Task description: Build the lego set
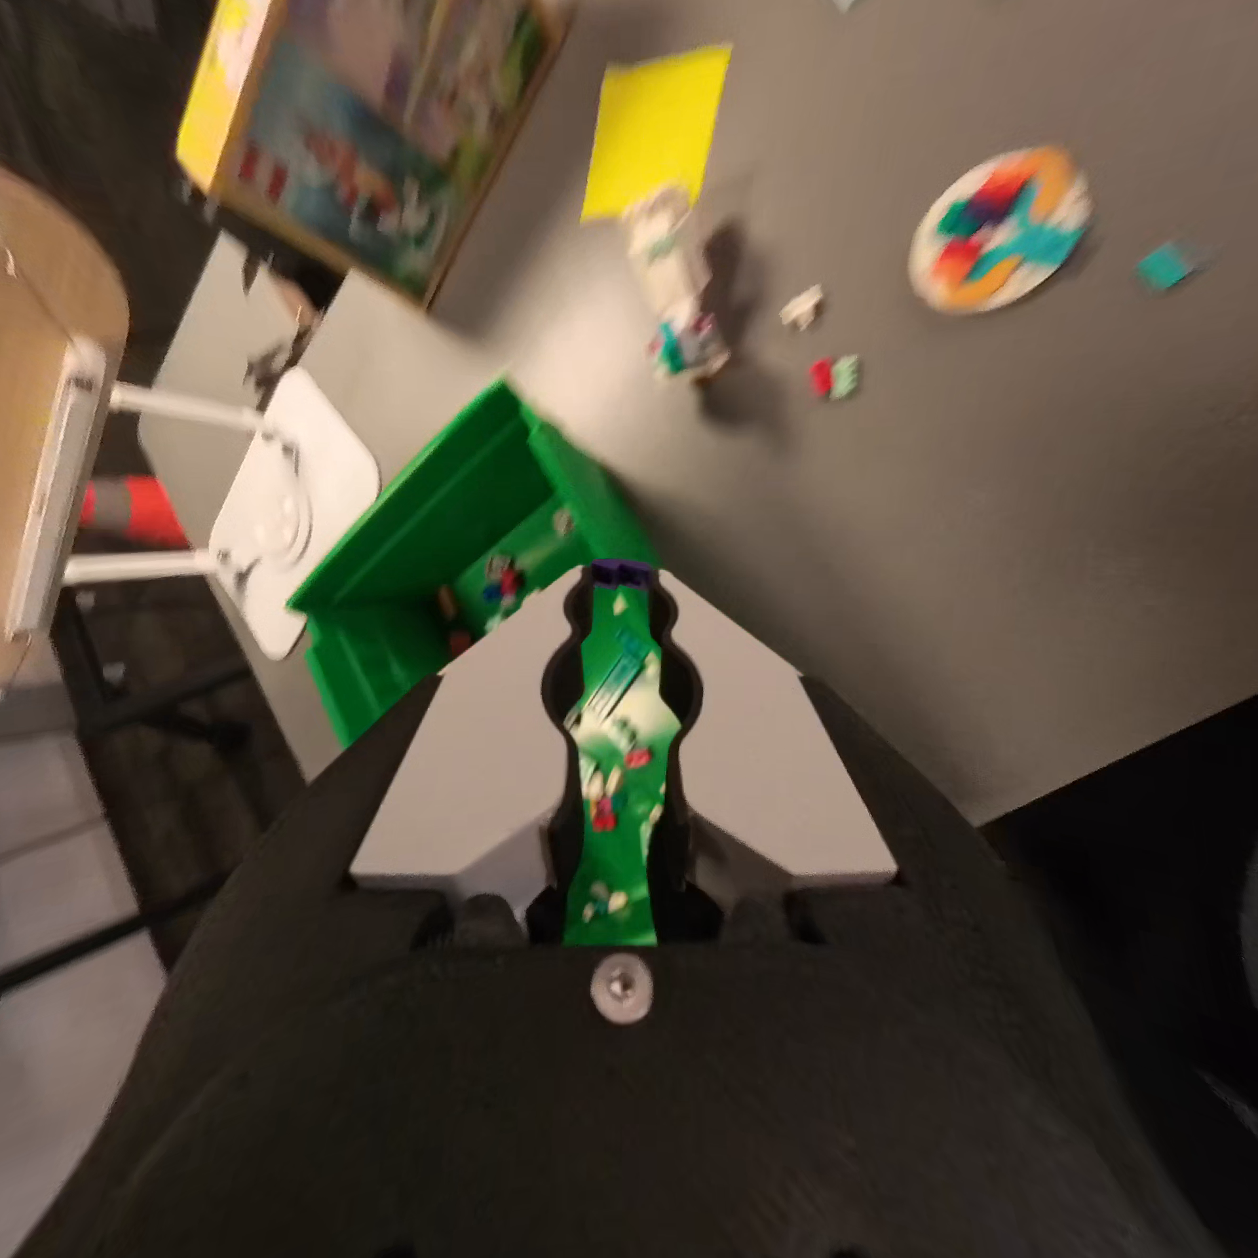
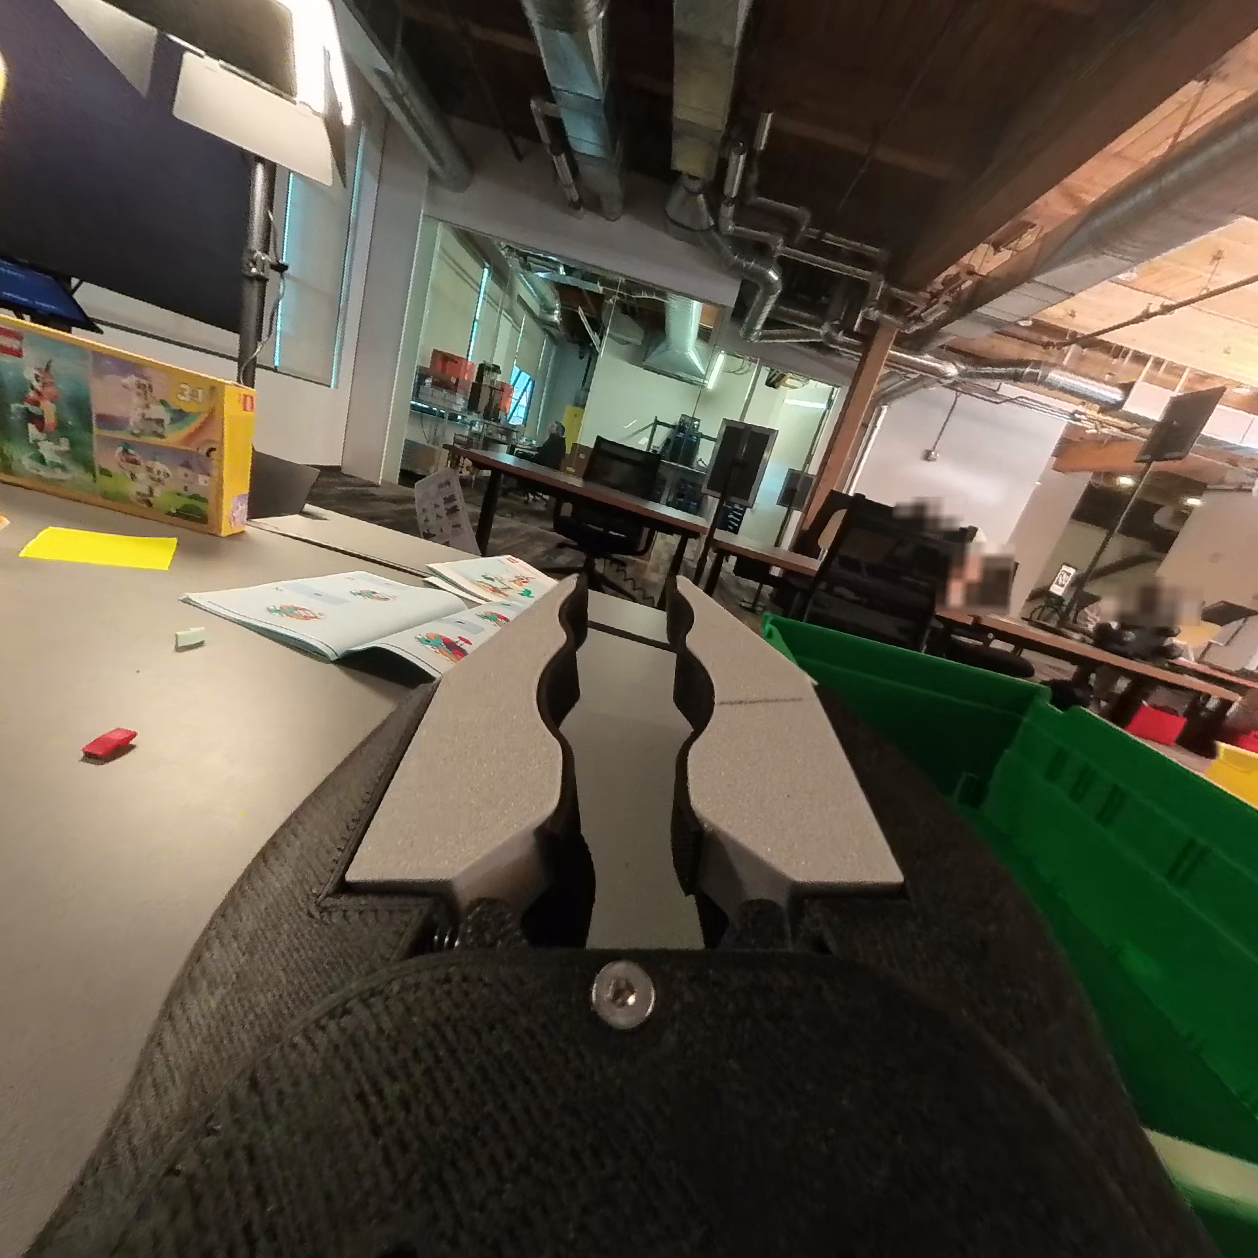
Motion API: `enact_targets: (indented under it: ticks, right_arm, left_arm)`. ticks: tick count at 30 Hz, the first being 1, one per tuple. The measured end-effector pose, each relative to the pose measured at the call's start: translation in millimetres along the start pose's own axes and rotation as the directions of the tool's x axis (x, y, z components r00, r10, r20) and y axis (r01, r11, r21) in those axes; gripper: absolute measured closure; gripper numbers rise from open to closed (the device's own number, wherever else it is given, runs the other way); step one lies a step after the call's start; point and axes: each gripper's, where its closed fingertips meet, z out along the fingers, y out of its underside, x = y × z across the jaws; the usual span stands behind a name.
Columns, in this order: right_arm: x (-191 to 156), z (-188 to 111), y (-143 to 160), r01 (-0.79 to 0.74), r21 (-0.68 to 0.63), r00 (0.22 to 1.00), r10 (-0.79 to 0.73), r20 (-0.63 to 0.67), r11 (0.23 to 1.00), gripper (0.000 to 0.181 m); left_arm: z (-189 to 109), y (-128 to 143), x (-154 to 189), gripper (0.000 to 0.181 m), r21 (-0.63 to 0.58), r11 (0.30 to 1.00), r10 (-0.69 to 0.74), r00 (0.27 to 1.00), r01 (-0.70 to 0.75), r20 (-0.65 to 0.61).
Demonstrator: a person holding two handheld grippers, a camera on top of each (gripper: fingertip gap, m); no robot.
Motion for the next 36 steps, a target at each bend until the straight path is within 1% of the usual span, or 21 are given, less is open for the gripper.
enact_targets:
  ticks: [1,2,3,5,7,9,11,13,15,18,21,23,25,29,30,32,33,34,36]
  right_arm:
    - [-2.2,0.5,0.1,0.012,-0.003,1.0,-0.012,0.007,1.0,0.16]
    - [-5.1,1.2,0.3,0.025,-0.005,1.0,-0.025,0.018,1.0,0.16]
    - [-10.0,2.2,0.7,0.036,-0.008,0.999,-0.035,0.039,0.999,0.159]
    - [-26.5,5.3,2.6,0.047,-0.017,0.991,-0.045,0.124,0.999,0.156]
    - [-45.5,9.4,9.2,0.07,-0.047,0.975,-0.059,0.214,0.996,0.15]
    - [-56.8,11.9,13.1,0.126,-0.061,0.962,-0.107,0.252,0.99,0.15]
    - [-66.5,12.1,15.2,0.164,-0.064,0.948,-0.139,0.286,0.984,0.151]
    - [-69.9,11.6,16.3,0.181,-0.064,0.942,-0.154,0.299,0.981,0.152]
    - [-69.4,11.3,17.0,0.179,-0.066,0.942,-0.151,0.299,0.982,0.153]
    - [-65.2,12.3,18.0,0.171,-0.073,0.948,-0.143,0.283,0.983,0.155]
    - [-61.5,13.6,18.7,0.158,-0.077,0.954,-0.132,0.27,0.984,0.155]
    - [-60.3,15.0,20.6,0.155,-0.084,0.955,-0.127,0.268,0.984,0.156]
    - [-61.4,16.0,23.4,0.155,-0.097,0.953,-0.123,0.277,0.983,0.156]
    - [-63.1,17.6,27.8,0.181,-0.118,0.95,-0.142,0.277,0.976,0.156]
    - [-64.2,18.0,29.0,0.191,-0.124,0.949,-0.151,0.278,0.974,0.156]
    - [-69.9,20.3,30.7,0.202,-0.149,0.946,-0.154,0.286,0.968,0.158]
    - [-79.2,23.0,28.7,0.171,-0.168,0.945,-0.114,0.307,0.971,0.159]
    - [-97.0,26.5,22.8,0.106,-0.186,0.933,-0.033,0.358,0.977,0.16]
    - [-147.1,37.2,5.7,-0.023,-0.243,0.855,0.145,0.498,0.97,0.161]
  left_arm:
    - [-0.4,-14.5,12.8,0.167,0.049,0.999,0.019,0.999,-0.018,-0.028]
    - [-1.0,-29.0,25.9,0.171,0.108,0.994,0.04,0.997,-0.033,-0.06]
    - [-1.7,-42.6,39.9,0.181,0.171,0.984,0.062,0.993,-0.044,-0.101]
    - [-2.1,-66.6,73.1,0.181,0.283,0.959,0.083,0.97,-0.016,-0.229]
    - [1.2,-85.5,92.8,0.181,0.371,0.928,0.092,0.956,0.019,-0.279]
    - [14.8,-95.2,107.0,0.181,0.398,0.916,0.089,0.945,0.047,-0.316]
    - [35.6,-96.2,117.0,0.181,0.381,0.921,0.066,0.933,0.079,-0.353]
    - [54.0,-93.5,115.0,0.181,0.362,0.919,-0.014,0.929,0.158,-0.369]
    - [62.4,-91.6,113.8,0.181,0.365,0.889,-0.102,0.897,0.276,-0.43]
    - [73.6,-85.7,106.6,0.179,0.396,0.812,-0.214,0.85,0.429,-0.482]
    - [88.2,-79.4,101.9,0.163,0.474,0.725,-0.264,0.837,0.5,-0.479]
    - [105.2,-70.6,93.0,0.154,0.495,0.703,-0.317,0.848,0.51,-0.424]
    - [121.3,-64.8,82.5,0.148,0.493,0.714,-0.351,0.863,0.497,-0.362]
    - [140.8,-80.0,67.4,0.148,0.551,0.721,-0.31,0.907,0.419,-0.284]
    - [142.5,-85.6,65.8,0.148,0.577,0.71,-0.293,0.915,0.403,-0.278]
    - [134.4,-96.4,65.3,0.148,0.643,0.65,-0.267,0.914,0.404,-0.304]
    - [127.4,-99.4,64.9,0.148,0.683,0.614,-0.252,0.918,0.396,-0.306]
    - [121.9,-99.8,64.3,0.148,0.715,0.585,-0.243,0.924,0.382,-0.295]
    - [113.3,-98.2,63.0,0.148,0.761,0.55,-0.228,0.939,0.343,-0.259]
